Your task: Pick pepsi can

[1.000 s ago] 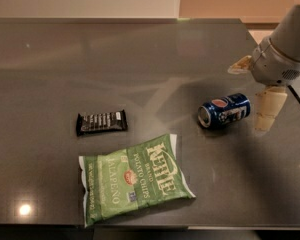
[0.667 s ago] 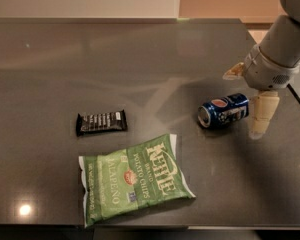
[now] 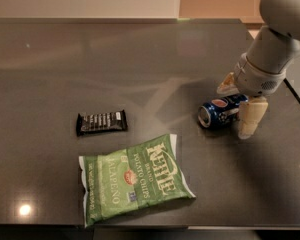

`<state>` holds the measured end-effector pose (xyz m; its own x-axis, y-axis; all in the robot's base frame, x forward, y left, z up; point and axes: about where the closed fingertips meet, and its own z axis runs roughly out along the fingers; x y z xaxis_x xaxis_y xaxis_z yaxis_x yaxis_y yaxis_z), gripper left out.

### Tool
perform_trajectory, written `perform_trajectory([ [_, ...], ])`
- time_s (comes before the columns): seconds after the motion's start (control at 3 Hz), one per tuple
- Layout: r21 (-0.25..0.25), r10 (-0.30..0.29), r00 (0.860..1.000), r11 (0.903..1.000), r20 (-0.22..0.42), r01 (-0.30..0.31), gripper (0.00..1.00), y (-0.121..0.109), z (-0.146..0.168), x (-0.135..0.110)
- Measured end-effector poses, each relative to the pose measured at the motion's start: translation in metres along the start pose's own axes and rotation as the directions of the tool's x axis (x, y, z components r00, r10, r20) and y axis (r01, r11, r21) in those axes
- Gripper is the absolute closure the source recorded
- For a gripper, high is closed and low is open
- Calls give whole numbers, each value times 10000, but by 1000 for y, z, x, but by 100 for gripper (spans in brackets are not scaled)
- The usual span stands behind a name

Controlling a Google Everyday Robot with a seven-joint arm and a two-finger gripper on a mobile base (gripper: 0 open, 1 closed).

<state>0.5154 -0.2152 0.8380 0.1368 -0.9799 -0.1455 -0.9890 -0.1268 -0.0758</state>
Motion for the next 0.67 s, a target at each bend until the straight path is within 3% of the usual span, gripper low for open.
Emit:
perform_trajectory([
  [0.67, 142, 59, 10000, 9999, -34, -58, 66, -4, -14, -6],
])
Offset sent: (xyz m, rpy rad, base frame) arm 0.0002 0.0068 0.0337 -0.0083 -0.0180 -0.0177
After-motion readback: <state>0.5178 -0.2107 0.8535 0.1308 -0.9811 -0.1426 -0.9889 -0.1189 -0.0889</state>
